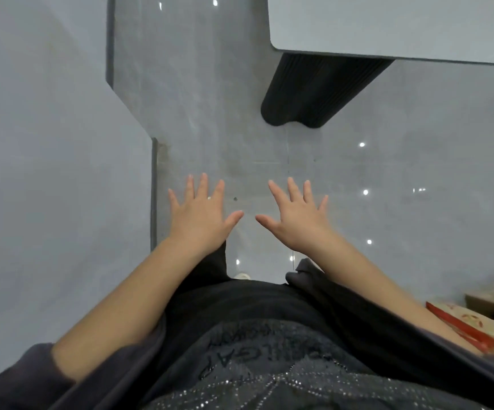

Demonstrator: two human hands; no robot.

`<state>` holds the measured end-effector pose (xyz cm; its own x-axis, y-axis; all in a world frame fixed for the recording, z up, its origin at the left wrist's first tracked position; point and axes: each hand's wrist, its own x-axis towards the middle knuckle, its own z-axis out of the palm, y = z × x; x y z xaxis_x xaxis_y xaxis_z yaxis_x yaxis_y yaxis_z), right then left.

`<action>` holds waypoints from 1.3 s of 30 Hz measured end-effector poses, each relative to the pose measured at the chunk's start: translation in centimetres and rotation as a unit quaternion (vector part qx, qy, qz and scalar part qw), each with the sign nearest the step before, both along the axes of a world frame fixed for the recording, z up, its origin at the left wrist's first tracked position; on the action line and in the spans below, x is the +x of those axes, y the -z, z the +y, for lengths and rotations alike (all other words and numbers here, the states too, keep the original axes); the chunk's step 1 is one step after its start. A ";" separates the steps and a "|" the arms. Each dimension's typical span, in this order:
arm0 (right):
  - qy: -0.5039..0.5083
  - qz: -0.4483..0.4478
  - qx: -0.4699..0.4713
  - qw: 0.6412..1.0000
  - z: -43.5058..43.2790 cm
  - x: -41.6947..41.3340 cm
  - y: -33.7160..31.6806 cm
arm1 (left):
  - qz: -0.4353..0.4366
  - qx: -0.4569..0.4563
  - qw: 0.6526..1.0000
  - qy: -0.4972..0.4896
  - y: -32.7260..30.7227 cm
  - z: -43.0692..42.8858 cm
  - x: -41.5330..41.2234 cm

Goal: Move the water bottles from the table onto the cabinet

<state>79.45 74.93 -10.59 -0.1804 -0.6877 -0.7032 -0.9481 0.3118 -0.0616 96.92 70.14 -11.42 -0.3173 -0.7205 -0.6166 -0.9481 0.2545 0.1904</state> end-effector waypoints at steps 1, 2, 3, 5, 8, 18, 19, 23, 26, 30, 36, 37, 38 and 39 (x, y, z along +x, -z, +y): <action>0.008 0.000 0.003 1.000 -1.7 -0.1 -0.1 | -0.001 0.001 1.000 0.005 -0.2 -1.9 0.0; 0.013 -0.001 0.005 1.000 -3.2 -0.1 -0.1 | -0.002 0.002 1.000 0.011 -0.3 -3.5 0.1; 0.016 -0.003 0.005 1.000 -4.7 -0.1 -0.2 | -0.003 0.004 1.000 0.018 -0.4 -5.1 0.2; 0.022 -0.006 0.005 1.000 -7.6 0.3 -0.3 | -0.006 0.011 0.999 0.031 -0.4 -8.0 0.3; 0.032 -0.013 0.003 0.999 -11.5 0.7 -0.2 | -0.014 0.020 0.999 0.046 -0.4 -11.9 0.4; 0.020 -0.033 -0.017 0.999 -23.0 -0.2 0.2 | -0.016 -0.009 0.999 0.040 -0.6 -22.7 0.3; 0.018 -0.031 -0.016 0.999 -24.2 -0.6 0.3 | -0.017 -0.009 0.999 0.039 -0.6 -23.9 0.2; 0.013 -0.032 -0.011 0.999 -29.7 -2.1 1.3 | -0.018 0.001 0.999 0.041 -0.1 -29.4 -1.5; 0.010 -0.041 -0.012 0.999 -34.7 -3.2 1.9 | -0.015 0.011 0.999 0.036 0.3 -34.5 -2.9; 0.004 -0.053 -0.004 0.999 -41.3 -4.2 1.6 | -0.032 0.030 0.998 0.038 0.0 -40.4 -4.4; -0.007 -0.058 0.006 0.998 -48.8 -5.6 1.7 | -0.052 0.067 0.996 0.022 0.2 -48.2 -6.5; -0.003 -0.058 0.010 0.998 -49.7 -5.8 1.8 | -0.055 0.070 0.996 0.030 0.2 -49.3 -6.8; 0.002 -0.056 0.013 0.998 -50.5 -5.9 1.9 | -0.057 0.073 0.995 0.040 0.2 -50.4 -7.1; 0.006 -0.054 0.016 0.998 -51.4 -6.1 2.0 | -0.058 0.073 0.994 0.052 0.3 -51.7 -7.4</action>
